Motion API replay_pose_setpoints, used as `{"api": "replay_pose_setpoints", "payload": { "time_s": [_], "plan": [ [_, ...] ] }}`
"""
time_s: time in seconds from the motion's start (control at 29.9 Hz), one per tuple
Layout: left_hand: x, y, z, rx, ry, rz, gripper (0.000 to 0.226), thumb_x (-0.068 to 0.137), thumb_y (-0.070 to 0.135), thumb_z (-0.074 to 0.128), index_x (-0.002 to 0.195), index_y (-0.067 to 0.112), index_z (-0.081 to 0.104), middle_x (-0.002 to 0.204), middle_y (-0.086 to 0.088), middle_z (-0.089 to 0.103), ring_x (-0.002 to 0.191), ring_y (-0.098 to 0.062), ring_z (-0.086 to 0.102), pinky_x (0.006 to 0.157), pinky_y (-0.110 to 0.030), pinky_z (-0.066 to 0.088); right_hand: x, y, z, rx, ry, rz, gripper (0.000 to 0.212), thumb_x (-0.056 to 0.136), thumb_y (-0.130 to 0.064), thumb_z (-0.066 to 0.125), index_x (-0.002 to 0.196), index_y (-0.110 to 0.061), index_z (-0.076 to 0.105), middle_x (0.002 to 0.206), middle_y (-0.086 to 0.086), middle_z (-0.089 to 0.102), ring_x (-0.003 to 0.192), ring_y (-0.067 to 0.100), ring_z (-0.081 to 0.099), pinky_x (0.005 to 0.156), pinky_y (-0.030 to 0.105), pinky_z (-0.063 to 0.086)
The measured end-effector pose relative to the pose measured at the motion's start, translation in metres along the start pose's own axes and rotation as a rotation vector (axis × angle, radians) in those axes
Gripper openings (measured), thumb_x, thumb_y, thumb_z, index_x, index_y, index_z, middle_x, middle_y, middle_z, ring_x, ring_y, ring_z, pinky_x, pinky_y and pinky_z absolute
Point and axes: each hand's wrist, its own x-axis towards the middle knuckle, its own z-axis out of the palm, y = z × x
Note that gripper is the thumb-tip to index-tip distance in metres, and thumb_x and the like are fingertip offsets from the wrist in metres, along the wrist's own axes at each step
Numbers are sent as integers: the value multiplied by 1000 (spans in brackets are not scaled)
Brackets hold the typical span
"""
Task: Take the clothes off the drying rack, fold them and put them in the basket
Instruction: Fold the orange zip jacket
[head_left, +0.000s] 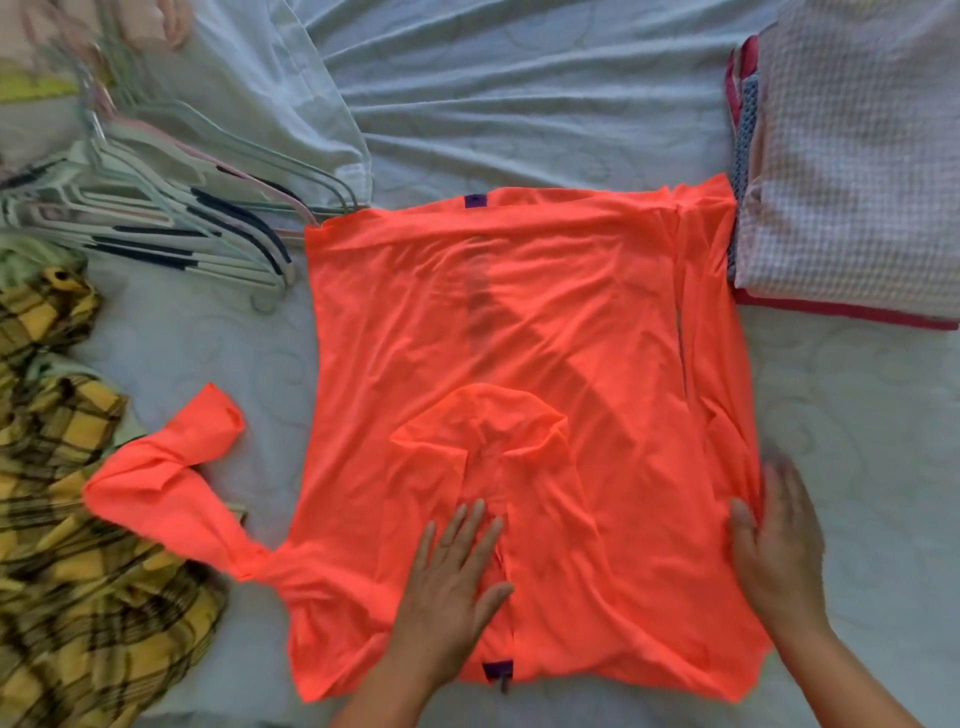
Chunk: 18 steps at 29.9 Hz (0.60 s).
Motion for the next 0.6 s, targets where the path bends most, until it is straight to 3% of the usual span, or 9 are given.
{"api": "replay_pose_setpoints", "payload": {
  "time_s": [0.07, 0.2, 0.3, 0.37, 0.43, 0.5, 0.6],
  "plan": [
    [5, 0, -14, -133, 60, -108, 59, 94, 58, 19, 140, 23, 31, 153, 1, 24, 140, -12, 17, 108, -33, 17, -3, -32, 0, 56, 21, -154, 73, 95, -53, 21, 138, 4, 34, 144, 27, 33, 134, 36, 31, 111, 41, 21],
    [-12, -20, -32, -453, 207, -308, 72, 90, 67, 20, 141, 16, 32, 146, -1, 28, 135, -6, 22, 111, -14, 14, -19, -88, 27, -7, -116, -491, 53, 91, -32, 36, 135, -4, 39, 144, 19, 37, 135, 29, 31, 113, 30, 16],
    [-42, -39, -40, -513, 336, -439, 70, 90, 60, 33, 130, 4, 48, 136, -6, 44, 128, -9, 33, 108, -10, 17, -26, -98, 51, -145, -291, -393, 64, 84, -39, 29, 132, -1, 49, 144, 15, 37, 132, 36, 40, 109, 40, 28],
    [-62, -55, -41, -541, 487, -675, 52, 88, 39, 56, 119, -2, 52, 125, -17, 50, 120, -23, 40, 107, -27, 28, -29, -104, 56, -185, -298, -316, 69, 81, -41, 28, 129, 2, 51, 142, 20, 40, 129, 39, 43, 104, 48, 34],
    [-76, -73, -42, -645, 551, -988, 46, 80, 14, 71, 115, -7, 50, 117, -24, 50, 113, -35, 44, 97, -41, 36, -30, -124, 57, -135, -243, -283, 66, 82, -40, 30, 123, 5, 54, 136, 25, 47, 124, 41, 47, 102, 48, 37],
    [-86, -95, -40, -879, 484, -1193, 50, 77, 8, 73, 116, -6, 45, 112, -23, 51, 103, -34, 50, 86, -38, 41, -25, -166, 68, -69, -184, -360, 57, 83, -36, 35, 115, 5, 58, 124, 26, 54, 113, 42, 52, 98, 42, 36],
    [-84, -97, -37, -1148, 347, -1200, 36, 76, 7, 73, 100, 7, 46, 92, -11, 56, 82, -22, 54, 71, -29, 44, 3, -235, 84, 58, -182, -432, 45, 82, -31, 40, 101, 3, 63, 96, 25, 60, 91, 42, 59, 85, 35, 34]
  ]
}}
